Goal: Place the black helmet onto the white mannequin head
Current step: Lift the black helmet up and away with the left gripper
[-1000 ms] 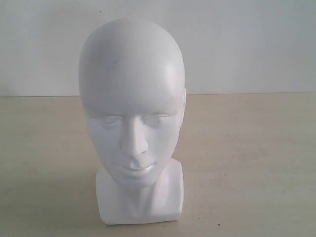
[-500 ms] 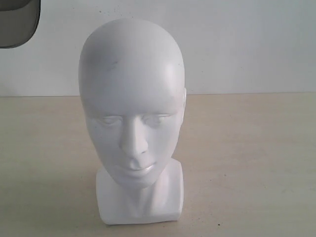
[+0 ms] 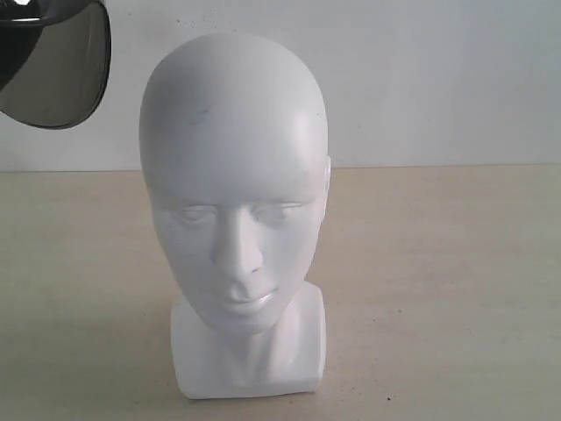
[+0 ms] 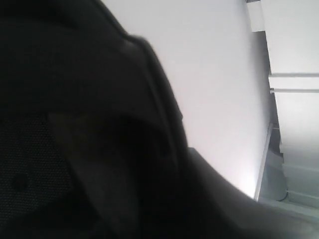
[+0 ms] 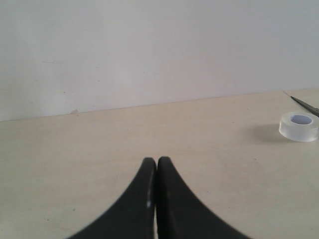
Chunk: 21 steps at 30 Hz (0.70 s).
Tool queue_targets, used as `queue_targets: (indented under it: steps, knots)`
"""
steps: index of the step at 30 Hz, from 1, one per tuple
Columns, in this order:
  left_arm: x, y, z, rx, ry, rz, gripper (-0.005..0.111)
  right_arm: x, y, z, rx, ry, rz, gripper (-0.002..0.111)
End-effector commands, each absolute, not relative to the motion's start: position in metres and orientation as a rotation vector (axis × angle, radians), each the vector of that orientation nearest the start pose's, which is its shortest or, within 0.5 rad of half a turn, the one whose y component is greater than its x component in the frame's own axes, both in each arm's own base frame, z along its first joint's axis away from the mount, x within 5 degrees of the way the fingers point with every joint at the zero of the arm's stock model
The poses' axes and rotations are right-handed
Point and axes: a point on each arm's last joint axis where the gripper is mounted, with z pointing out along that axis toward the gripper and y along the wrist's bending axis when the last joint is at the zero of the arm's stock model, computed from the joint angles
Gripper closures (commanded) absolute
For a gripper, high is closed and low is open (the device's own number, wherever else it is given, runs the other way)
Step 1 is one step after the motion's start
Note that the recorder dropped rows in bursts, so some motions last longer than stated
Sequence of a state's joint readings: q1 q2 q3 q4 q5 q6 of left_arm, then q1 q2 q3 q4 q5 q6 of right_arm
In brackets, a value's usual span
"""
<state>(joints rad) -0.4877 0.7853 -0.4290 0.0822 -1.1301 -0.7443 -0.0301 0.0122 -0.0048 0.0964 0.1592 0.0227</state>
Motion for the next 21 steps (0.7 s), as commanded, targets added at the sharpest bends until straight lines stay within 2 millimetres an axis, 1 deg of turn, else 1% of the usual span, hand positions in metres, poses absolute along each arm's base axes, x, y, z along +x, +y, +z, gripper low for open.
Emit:
queue_targets:
  steps: [1,5,9,18,21]
  knots:
    - [0.103,-0.065,0.394,0.027,0.604,-1.239,0.102,0.057,0.0,0.199,0.108,1.643,0.078,0.108]
    - [0.096,-0.068,0.417,0.112,0.531,-1.244,0.102,0.057,0.0,0.199,0.108,1.643,0.078,0.108]
    - [0.099,-0.074,0.433,0.143,0.513,-1.336,0.102,0.057,0.0,0.199,0.108,1.643,0.078,0.108]
    - [0.126,-0.097,0.453,0.188,0.57,-1.536,0.102,0.057,0.0,0.199,0.108,1.643,0.078,0.108]
    - [0.134,-0.105,0.458,0.213,0.587,-1.569,0.102,0.057,0.0,0.199,0.108,1.643,0.078,0.108]
